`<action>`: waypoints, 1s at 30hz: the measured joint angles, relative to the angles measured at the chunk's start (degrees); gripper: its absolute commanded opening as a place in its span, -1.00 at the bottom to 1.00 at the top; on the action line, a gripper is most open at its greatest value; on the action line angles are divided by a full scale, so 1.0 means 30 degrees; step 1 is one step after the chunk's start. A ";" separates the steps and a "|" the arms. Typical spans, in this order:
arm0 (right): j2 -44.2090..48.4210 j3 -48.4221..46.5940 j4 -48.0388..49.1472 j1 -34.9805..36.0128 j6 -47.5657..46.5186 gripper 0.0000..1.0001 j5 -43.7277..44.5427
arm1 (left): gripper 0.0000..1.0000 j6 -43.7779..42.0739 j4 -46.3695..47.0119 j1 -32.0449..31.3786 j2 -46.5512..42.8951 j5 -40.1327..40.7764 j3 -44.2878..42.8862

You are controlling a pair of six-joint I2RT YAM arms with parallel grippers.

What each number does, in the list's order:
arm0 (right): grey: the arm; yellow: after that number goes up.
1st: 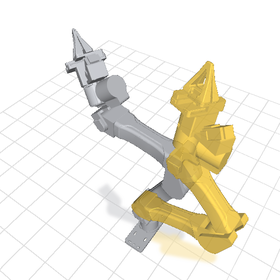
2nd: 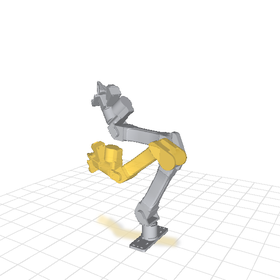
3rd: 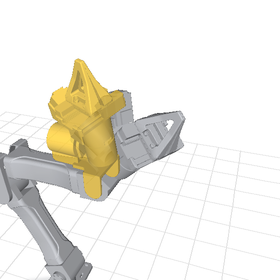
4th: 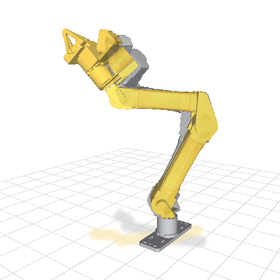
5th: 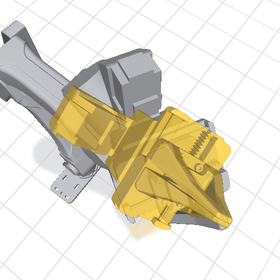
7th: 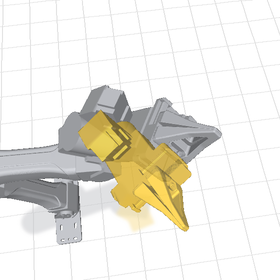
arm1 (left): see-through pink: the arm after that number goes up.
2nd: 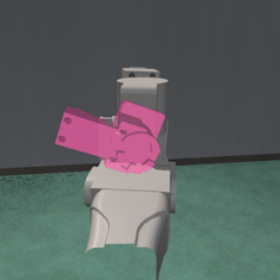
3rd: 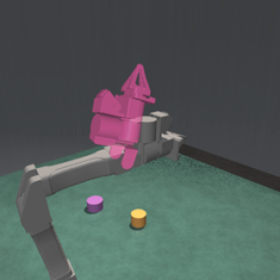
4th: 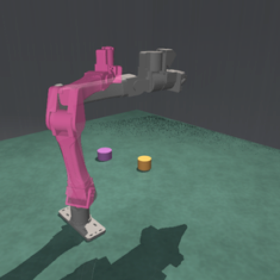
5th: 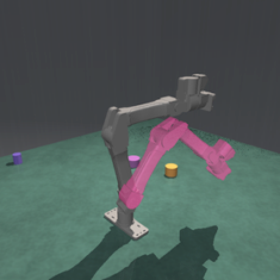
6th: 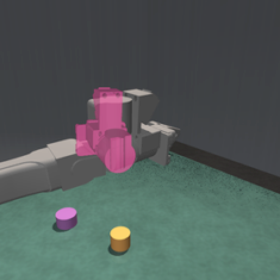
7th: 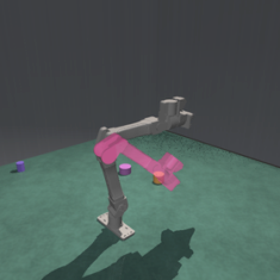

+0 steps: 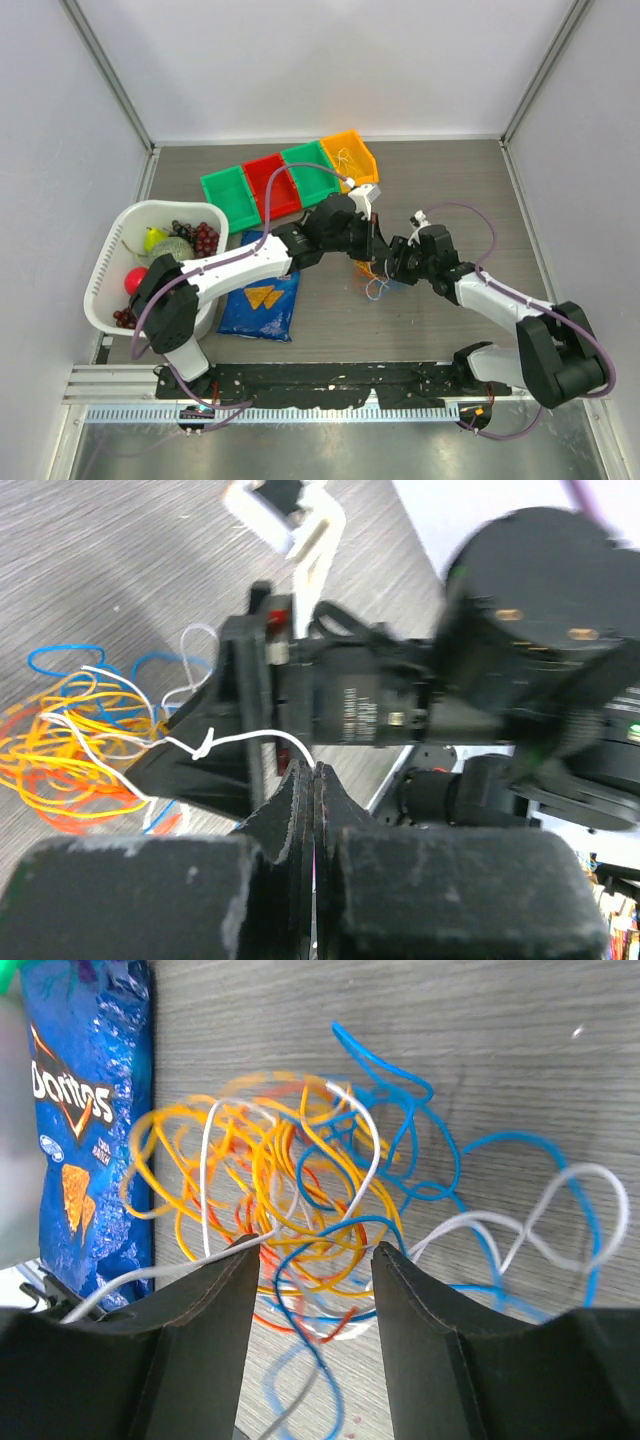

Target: Untangle the cables

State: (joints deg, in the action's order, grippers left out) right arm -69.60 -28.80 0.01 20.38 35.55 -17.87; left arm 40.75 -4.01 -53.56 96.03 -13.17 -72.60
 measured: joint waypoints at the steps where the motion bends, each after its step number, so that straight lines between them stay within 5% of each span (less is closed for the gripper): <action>1: -0.0372 0.0109 0.0408 0.0000 0.0146 0.06 -0.0248 | -1.00 0.0007 0.0211 -0.0015 -0.0131 -0.0219 0.0000; 11: -0.1290 0.0860 0.1035 0.0000 0.0663 -0.05 -0.0095 | -1.00 -0.0517 0.0182 -0.0036 -0.2193 -0.1406 -0.0044; 20: -0.1865 0.0860 0.1056 0.0000 0.0896 -0.05 0.0707 | -1.00 -0.5173 -0.0678 -0.0415 -0.8269 -0.1472 -0.0219; 30: -0.2222 0.0772 0.1268 0.0000 0.1231 -0.03 0.1326 | -1.00 -0.7278 -0.0750 -0.0488 -1.2422 -0.1770 -0.3840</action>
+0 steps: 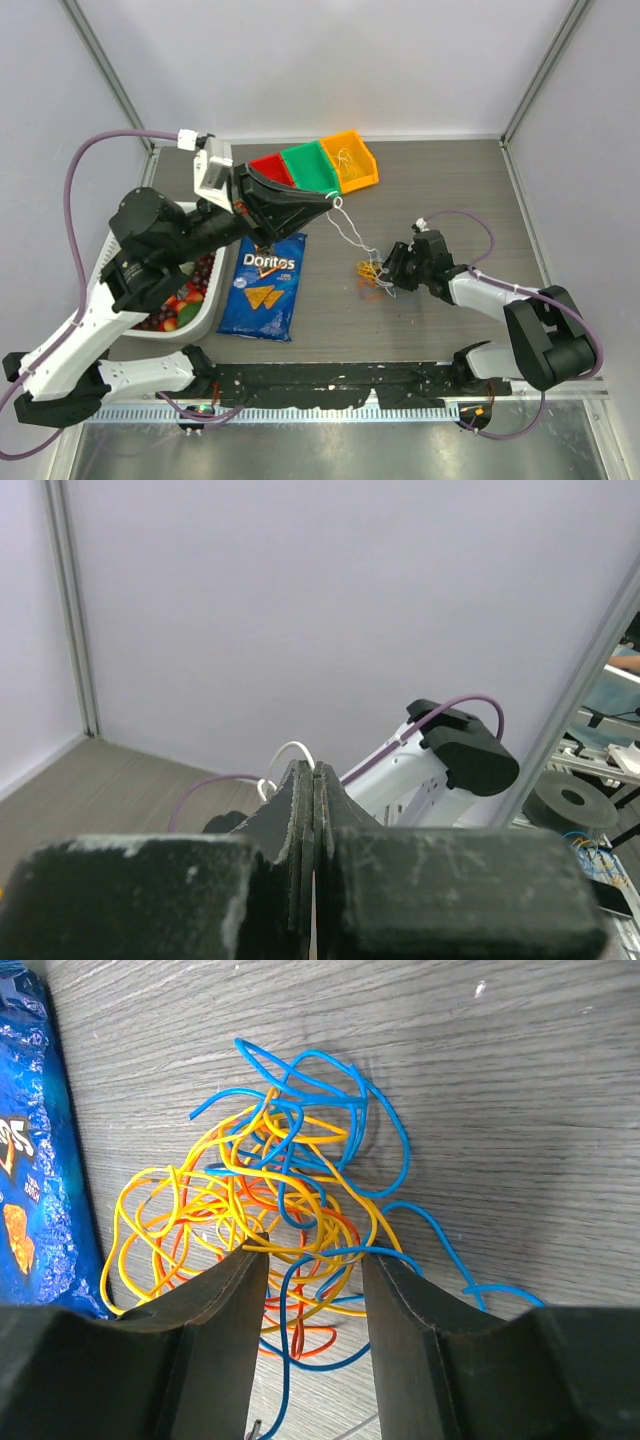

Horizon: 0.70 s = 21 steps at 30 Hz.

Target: Untangle the cables

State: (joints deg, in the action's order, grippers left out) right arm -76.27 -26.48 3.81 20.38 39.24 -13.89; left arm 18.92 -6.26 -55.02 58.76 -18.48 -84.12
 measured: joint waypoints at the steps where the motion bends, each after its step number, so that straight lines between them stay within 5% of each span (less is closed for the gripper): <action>1: 0.0000 -0.0015 0.0000 0.0000 0.0007 -0.03 0.0109 | -1.00 -0.0015 0.0007 0.0000 -0.0073 0.0000 -0.0226; 9: 0.0015 -0.0321 -0.0379 0.0007 -0.0015 0.03 0.1173 | -1.00 -0.0393 -0.0357 0.0000 -0.0284 0.0787 -0.0546; 21: 0.0015 -0.0714 -0.1093 0.0007 -0.0117 0.08 0.2127 | -1.00 -0.2157 -0.1355 0.0000 -0.0335 0.1734 -0.5814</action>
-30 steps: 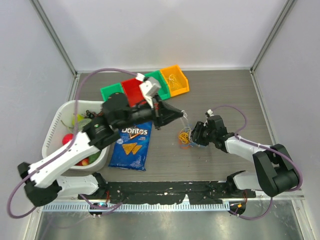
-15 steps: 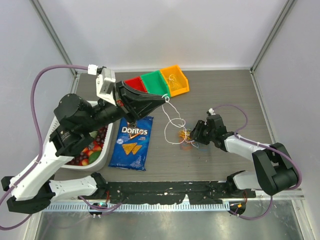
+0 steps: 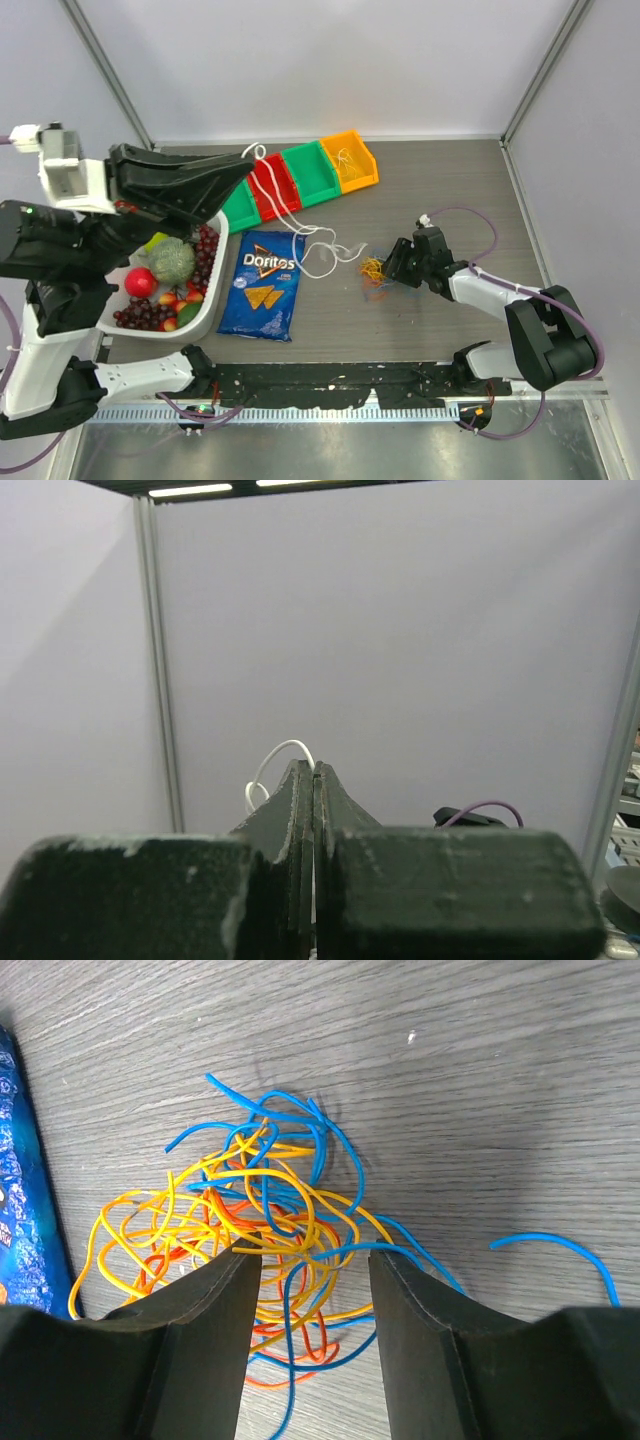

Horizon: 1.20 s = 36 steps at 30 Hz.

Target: Untangle the cables

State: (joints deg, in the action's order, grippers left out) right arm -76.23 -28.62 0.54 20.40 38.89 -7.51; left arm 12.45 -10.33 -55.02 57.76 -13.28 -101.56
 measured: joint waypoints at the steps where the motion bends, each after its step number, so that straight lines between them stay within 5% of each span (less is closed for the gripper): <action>1: 0.0000 -0.0015 -0.0029 0.0000 -0.0015 0.10 0.0029 | -1.00 -0.0182 0.0022 0.0000 -0.0204 0.0102 -0.0036; 14: 0.0495 -0.1209 -0.2688 0.0000 -0.1304 0.36 0.0736 | -1.00 -0.0816 -0.0386 0.0000 -0.0401 0.2244 0.1355; 25: 0.4947 -0.8874 -0.8735 0.1450 -0.4466 0.40 0.3446 | -1.00 -0.0583 -0.2441 0.0000 0.0969 0.5668 0.4408; 36: 0.9493 -0.6186 -0.3126 0.2594 -0.6382 0.41 -0.3716 | -1.00 0.1523 -0.4524 0.0000 0.2594 0.7723 0.3949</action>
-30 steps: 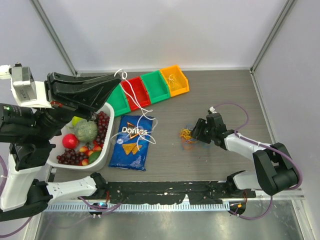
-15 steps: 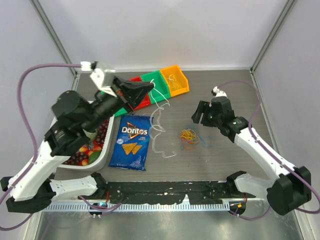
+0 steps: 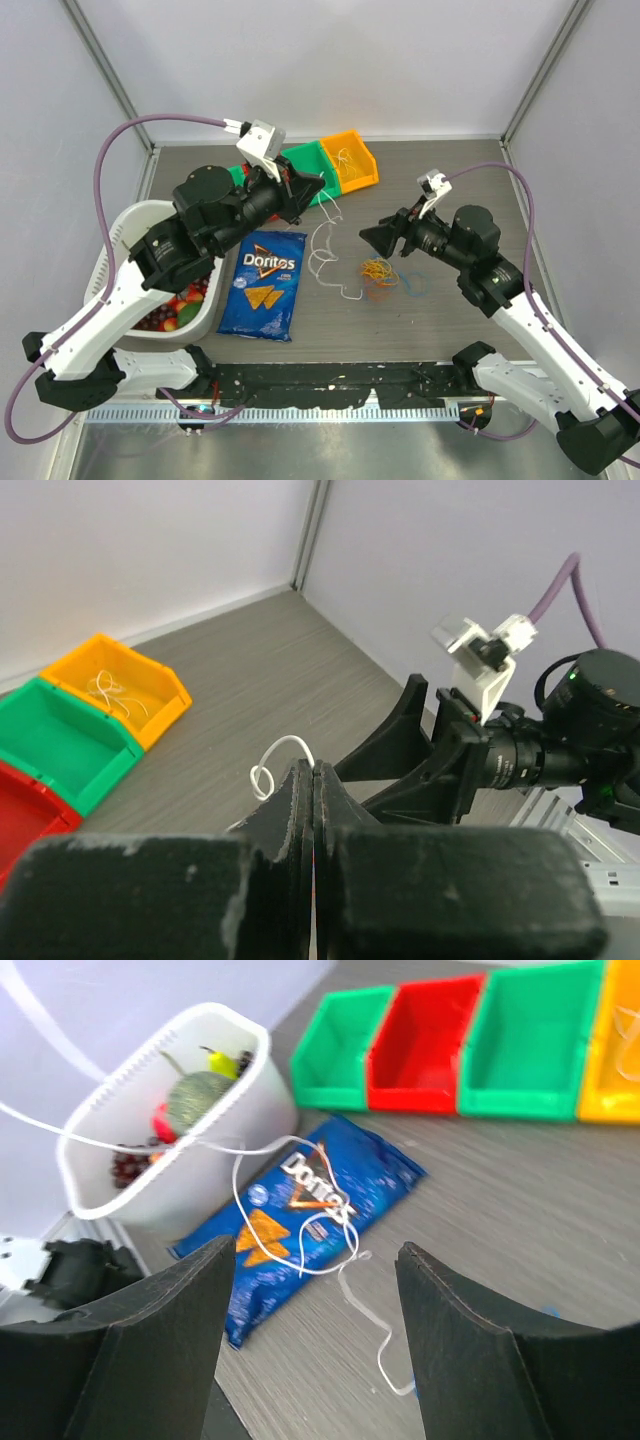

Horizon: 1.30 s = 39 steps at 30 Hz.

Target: Untangle the cables

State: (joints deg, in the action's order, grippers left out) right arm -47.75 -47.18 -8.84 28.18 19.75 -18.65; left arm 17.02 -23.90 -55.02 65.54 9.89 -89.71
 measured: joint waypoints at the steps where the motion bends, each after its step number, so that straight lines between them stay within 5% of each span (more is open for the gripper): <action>1: -0.0153 -0.0073 0.0627 0.0080 -0.0007 0.41 -0.0561 | -1.00 0.0219 -0.0211 0.0000 0.0175 0.0087 -0.0124; 9: -0.3956 -0.2943 0.3570 0.1049 0.0015 0.40 -0.3840 | -1.00 0.1406 -0.1151 0.0000 0.0437 0.0211 -0.0175; 17: -0.4590 -0.3104 0.5552 0.3679 0.0204 0.36 -0.5231 | -1.00 0.2280 -0.1851 0.0000 0.0437 0.0219 -0.0546; 27: -0.2900 -0.2907 0.4787 0.3905 0.0488 0.42 -0.2215 | -1.00 0.2681 -0.2382 0.0000 0.0408 0.0379 -0.0743; 39: -0.3410 -0.2914 0.5042 0.3927 0.0670 0.42 -0.2470 | -1.00 0.2783 -0.2448 0.0000 0.0437 0.0372 -0.0852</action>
State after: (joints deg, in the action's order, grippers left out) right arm -57.98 -55.92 6.28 39.97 21.76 -26.06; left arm 25.36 -31.24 -55.02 66.85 11.00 -92.27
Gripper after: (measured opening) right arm 0.711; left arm 0.009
